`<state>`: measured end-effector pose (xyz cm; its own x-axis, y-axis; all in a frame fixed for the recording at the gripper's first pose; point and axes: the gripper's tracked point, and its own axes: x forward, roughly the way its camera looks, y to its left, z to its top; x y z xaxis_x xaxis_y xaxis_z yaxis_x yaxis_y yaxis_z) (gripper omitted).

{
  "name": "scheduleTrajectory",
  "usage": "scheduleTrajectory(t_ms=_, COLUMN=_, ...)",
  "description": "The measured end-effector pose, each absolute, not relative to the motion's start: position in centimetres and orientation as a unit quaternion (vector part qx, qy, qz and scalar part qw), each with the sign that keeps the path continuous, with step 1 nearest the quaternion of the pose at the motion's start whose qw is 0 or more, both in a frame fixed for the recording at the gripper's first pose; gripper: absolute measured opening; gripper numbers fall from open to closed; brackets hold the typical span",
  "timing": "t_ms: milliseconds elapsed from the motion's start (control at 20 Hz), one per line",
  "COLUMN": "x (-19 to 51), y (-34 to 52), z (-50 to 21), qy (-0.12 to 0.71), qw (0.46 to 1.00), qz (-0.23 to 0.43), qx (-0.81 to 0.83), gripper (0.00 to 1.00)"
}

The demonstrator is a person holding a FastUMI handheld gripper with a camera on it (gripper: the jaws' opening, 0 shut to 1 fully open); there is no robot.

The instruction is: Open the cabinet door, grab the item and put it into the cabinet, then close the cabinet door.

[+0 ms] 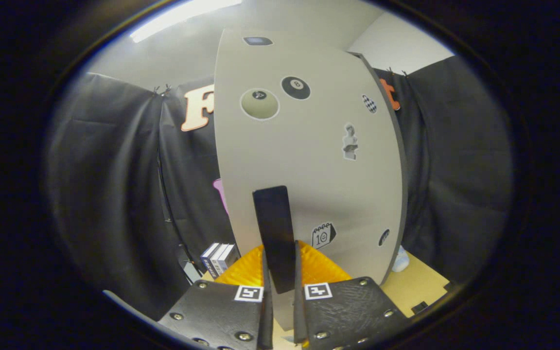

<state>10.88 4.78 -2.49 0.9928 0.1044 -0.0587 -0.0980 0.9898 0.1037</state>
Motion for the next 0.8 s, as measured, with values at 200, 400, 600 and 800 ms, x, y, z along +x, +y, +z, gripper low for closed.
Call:
scheduleTrajectory(t_ms=200, x=8.4, y=2.4, z=-2.2, qy=0.034, qw=0.998, qz=0.029, qx=0.041, gripper=0.16)
scheduleTrajectory(t_ms=400, x=6.7, y=-0.3, z=-2.0, qy=0.033, qw=0.999, qz=0.011, qx=0.038, gripper=0.12)
scheduleTrajectory(t_ms=600, x=5.1, y=-2.9, z=-1.8, qy=0.027, qw=0.999, qz=-0.02, qx=0.025, gripper=0.12)
scheduleTrajectory(t_ms=800, x=4.3, y=-5.1, z=-1.7, qy=0.024, qw=0.998, qz=-0.045, qx=0.02, gripper=0.12)
